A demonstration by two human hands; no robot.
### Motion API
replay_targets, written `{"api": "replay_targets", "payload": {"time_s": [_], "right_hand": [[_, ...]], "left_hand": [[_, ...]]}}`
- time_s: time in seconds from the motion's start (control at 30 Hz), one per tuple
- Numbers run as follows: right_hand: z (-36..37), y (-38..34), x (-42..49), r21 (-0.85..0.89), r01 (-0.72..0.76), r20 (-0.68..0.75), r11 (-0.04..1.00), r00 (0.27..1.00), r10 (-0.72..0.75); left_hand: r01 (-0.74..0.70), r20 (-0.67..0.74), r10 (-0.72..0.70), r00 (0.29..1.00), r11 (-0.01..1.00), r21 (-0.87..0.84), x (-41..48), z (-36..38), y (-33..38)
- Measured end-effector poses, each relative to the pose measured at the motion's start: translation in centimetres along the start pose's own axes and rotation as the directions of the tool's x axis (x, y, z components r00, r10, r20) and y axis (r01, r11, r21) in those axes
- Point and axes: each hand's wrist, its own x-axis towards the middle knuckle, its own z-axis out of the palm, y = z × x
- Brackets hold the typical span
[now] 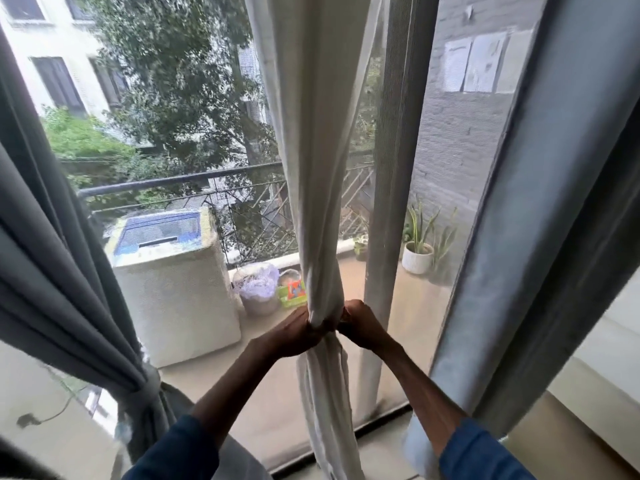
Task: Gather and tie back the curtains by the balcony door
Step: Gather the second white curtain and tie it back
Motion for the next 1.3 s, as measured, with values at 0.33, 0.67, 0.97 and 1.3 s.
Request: {"api": "replay_targets", "payload": {"time_s": [0.33, 0.67, 0.97, 1.3], "right_hand": [[0.2, -0.6, -1.9, 0.387, -0.241, 0.015, 0.89, 0.967, 0.255], [3.4, -3.6, -6.9, 0.467, -0.229, -0.028, 0.854, 0.962, 0.273], [6.1, -6.0, -6.9, 0.263, -0.198, -0.201, 0.944, 0.946, 0.254], [1.5, -4.2, -6.6, 0.157, -0.04, 0.028, 0.987, 0.999, 0.036]], "left_hand": [[-0.004, 0.11, -0.094, 0.989, 0.742, 0.67, 1.8, -1.1, 0.1], [0.277, -0.118, -0.251, 0.961, 0.865, 0.419, 2.0, 0.0, 0.3], [0.457, -0.274, -0.417, 0.867, 0.884, 0.101, 1.5, 1.0, 1.4], [0.504, -0.263, -0.456, 0.85, 0.851, 0.151, -0.1, -0.5, 1.5]]}}
